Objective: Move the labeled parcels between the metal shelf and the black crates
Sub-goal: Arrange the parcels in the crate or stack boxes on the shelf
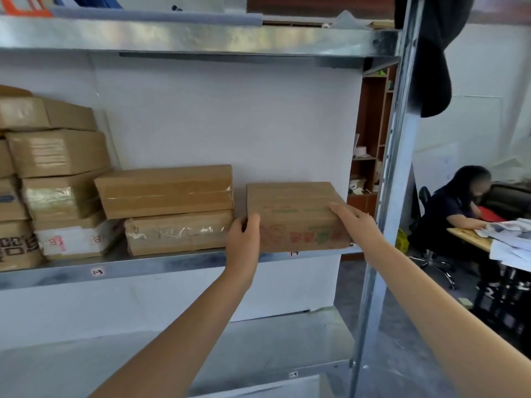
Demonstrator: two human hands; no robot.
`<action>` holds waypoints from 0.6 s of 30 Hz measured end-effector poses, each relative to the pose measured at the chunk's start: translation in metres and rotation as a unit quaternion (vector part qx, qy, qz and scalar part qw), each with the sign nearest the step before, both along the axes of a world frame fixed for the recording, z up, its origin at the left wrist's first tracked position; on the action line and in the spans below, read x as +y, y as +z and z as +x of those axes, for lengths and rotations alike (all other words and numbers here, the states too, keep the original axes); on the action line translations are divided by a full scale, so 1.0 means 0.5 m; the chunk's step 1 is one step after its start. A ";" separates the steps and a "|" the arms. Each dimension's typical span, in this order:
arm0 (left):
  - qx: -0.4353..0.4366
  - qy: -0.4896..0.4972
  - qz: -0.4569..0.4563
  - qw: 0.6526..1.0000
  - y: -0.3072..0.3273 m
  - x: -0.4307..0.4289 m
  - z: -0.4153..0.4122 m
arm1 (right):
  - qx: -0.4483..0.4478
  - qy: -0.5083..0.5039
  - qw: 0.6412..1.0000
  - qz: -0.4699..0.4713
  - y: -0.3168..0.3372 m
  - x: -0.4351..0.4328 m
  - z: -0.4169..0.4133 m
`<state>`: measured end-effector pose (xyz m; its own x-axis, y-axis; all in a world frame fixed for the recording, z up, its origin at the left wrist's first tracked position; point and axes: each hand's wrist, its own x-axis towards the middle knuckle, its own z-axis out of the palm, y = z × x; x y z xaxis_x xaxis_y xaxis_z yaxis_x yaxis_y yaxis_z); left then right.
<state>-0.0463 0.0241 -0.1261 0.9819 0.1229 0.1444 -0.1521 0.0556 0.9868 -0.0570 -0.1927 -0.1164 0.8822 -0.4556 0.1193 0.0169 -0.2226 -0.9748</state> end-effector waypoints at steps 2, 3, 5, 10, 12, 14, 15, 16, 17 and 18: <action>-0.025 -0.003 -0.038 0.999 -0.002 0.003 -0.030 | -0.010 0.000 0.999 0.035 0.002 0.007 -0.054; -0.032 -0.007 -0.051 0.998 -0.005 0.006 -0.048 | -0.014 -0.001 0.999 0.050 0.001 0.012 -0.080; -0.035 -0.013 -0.063 0.997 -0.017 0.018 -0.084 | -0.017 -0.006 0.999 0.047 -0.003 0.025 -0.127; -0.047 0.003 -0.087 0.995 -0.077 0.087 -0.163 | -0.051 0.018 0.998 -0.026 -0.049 0.095 -0.241; -0.036 0.014 -0.083 0.996 -0.102 0.130 -0.183 | -0.059 0.039 0.996 -0.050 -0.068 0.135 -0.274; -0.027 0.021 -0.071 0.997 -0.126 0.178 -0.200 | -0.060 0.055 0.995 -0.059 -0.093 0.171 -0.291; -0.027 0.024 -0.068 0.997 -0.136 0.203 -0.209 | -0.054 0.061 0.995 -0.065 -0.105 0.191 -0.294; -0.029 0.029 -0.072 0.997 -0.145 0.228 -0.217 | -0.046 0.069 0.994 -0.072 -0.118 0.210 -0.296; -0.032 0.034 -0.077 0.996 -0.153 0.253 -0.226 | -0.040 0.077 0.993 -0.076 -0.130 0.231 -0.297; -0.034 0.039 -0.080 0.995 -0.160 0.277 -0.236 | -0.038 0.084 0.993 -0.077 -0.141 0.251 -0.299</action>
<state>-0.1643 0.1626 -0.2059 0.9569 0.2254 0.1832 -0.2289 0.1968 0.9534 -0.2065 -0.0670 -0.1867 0.9300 -0.2733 0.2457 0.1394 -0.3562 -0.9239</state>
